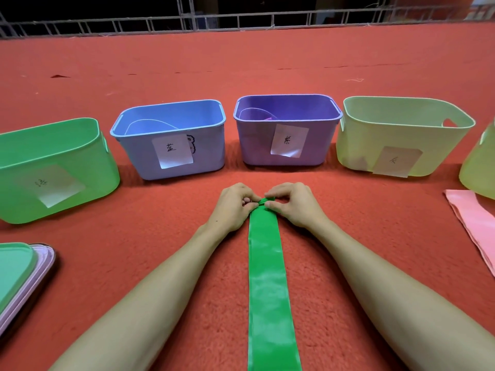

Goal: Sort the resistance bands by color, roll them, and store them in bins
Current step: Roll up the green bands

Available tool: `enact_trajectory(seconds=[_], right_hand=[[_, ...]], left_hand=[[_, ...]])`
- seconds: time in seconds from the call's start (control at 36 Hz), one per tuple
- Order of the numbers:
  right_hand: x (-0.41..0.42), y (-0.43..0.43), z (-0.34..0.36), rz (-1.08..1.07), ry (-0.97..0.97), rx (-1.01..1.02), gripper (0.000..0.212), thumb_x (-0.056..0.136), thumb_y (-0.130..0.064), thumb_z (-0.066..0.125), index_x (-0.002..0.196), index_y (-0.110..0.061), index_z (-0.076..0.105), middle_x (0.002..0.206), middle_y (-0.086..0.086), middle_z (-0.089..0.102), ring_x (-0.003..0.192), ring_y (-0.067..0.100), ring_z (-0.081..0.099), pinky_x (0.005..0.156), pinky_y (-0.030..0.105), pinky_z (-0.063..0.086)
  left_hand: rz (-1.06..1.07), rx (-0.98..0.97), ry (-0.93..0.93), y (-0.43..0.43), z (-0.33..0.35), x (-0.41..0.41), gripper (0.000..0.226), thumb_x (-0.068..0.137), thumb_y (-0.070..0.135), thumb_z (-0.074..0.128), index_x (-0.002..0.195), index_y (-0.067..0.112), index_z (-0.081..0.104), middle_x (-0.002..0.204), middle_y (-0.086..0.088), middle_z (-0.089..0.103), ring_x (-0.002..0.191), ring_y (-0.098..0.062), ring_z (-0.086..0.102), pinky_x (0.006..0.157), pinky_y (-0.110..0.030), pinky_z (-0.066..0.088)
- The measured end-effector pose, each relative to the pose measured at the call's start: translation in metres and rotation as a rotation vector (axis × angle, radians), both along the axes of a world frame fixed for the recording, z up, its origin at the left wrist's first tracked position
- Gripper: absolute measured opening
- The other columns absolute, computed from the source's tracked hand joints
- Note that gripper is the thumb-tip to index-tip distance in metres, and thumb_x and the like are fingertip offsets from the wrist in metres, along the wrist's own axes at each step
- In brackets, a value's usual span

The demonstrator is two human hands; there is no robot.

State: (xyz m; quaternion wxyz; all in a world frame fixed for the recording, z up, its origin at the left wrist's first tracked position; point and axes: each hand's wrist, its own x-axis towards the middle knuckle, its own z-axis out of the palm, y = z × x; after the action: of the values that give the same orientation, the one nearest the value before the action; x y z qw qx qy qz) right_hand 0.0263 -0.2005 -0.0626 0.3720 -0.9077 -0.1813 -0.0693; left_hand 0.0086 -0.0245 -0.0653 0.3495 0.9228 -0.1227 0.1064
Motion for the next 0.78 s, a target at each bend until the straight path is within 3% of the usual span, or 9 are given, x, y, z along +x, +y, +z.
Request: enact_trajectory(seconds=[0.11, 0.22, 0.31, 0.39, 0.47, 0.56, 0.78], right_hand=[[-0.003, 0.000, 0.000, -0.004, 0.016, -0.009, 0.015, 0.079, -0.015, 0.074, 0.094, -0.014, 0.077, 0.101, -0.001, 0.073, 0.097, 0.011, 0.064, 0.086, 0.017, 0.042], [-0.005, 0.002, -0.003, -0.003, -0.003, -0.035, 0.012, 0.079, -0.014, 0.074, 0.089, -0.011, 0.078, 0.098, 0.001, 0.073, 0.093, 0.014, 0.065, 0.084, 0.015, 0.040], [-0.006, 0.003, -0.003, 0.004, -0.025, -0.060, 0.010, 0.078, -0.012, 0.074, 0.087, -0.007, 0.077, 0.097, 0.004, 0.072, 0.089, 0.016, 0.065, 0.079, 0.012, 0.035], [-0.007, 0.003, -0.005, 0.002, -0.032, -0.077, 0.009, 0.078, -0.012, 0.073, 0.084, -0.007, 0.077, 0.097, 0.004, 0.071, 0.088, 0.018, 0.065, 0.078, 0.014, 0.036], [-0.007, 0.003, -0.005, 0.005, -0.031, -0.088, 0.009, 0.078, -0.013, 0.073, 0.083, -0.008, 0.077, 0.097, 0.005, 0.070, 0.088, 0.019, 0.065, 0.078, 0.016, 0.037], [-0.008, 0.003, -0.004, 0.009, -0.027, -0.095, 0.009, 0.079, -0.014, 0.073, 0.084, -0.008, 0.077, 0.098, 0.004, 0.070, 0.089, 0.020, 0.065, 0.080, 0.018, 0.039], [-0.006, 0.002, 0.004, -0.024, 0.034, -0.080, 0.011, 0.082, -0.022, 0.071, 0.089, -0.017, 0.078, 0.092, 0.001, 0.073, 0.084, 0.013, 0.063, 0.075, 0.021, 0.042]], left_hand=[[-0.009, 0.010, -0.013, -0.001, -0.001, -0.001, 0.012, 0.082, 0.004, 0.070, 0.091, 0.010, 0.076, 0.096, -0.007, 0.063, 0.081, -0.014, 0.056, 0.072, -0.005, 0.039], [0.011, -0.010, 0.018, 0.000, 0.001, -0.003, 0.014, 0.085, 0.011, 0.068, 0.095, 0.015, 0.076, 0.094, -0.006, 0.063, 0.088, -0.015, 0.060, 0.081, -0.024, 0.050], [0.043, -0.047, 0.041, -0.001, 0.004, -0.002, 0.011, 0.087, 0.015, 0.066, 0.092, 0.017, 0.076, 0.086, 0.000, 0.065, 0.078, -0.006, 0.059, 0.077, -0.020, 0.047], [0.083, -0.124, 0.063, -0.003, 0.006, 0.001, 0.009, 0.087, 0.014, 0.067, 0.091, 0.016, 0.075, 0.070, 0.011, 0.063, 0.060, 0.009, 0.053, 0.061, -0.004, 0.036], [0.088, -0.129, 0.129, -0.004, 0.005, 0.005, 0.009, 0.084, 0.013, 0.072, 0.092, 0.013, 0.076, 0.075, 0.007, 0.068, 0.065, 0.006, 0.056, 0.061, -0.003, 0.036], [0.092, -0.096, 0.172, -0.003, 0.004, 0.010, 0.013, 0.082, 0.016, 0.075, 0.094, 0.014, 0.076, 0.084, 0.000, 0.073, 0.074, -0.004, 0.060, 0.069, -0.015, 0.041], [0.053, 0.055, 0.194, -0.002, 0.008, 0.011, 0.014, 0.086, 0.019, 0.071, 0.097, 0.016, 0.078, 0.093, -0.004, 0.075, 0.080, -0.008, 0.059, 0.070, -0.015, 0.036]])
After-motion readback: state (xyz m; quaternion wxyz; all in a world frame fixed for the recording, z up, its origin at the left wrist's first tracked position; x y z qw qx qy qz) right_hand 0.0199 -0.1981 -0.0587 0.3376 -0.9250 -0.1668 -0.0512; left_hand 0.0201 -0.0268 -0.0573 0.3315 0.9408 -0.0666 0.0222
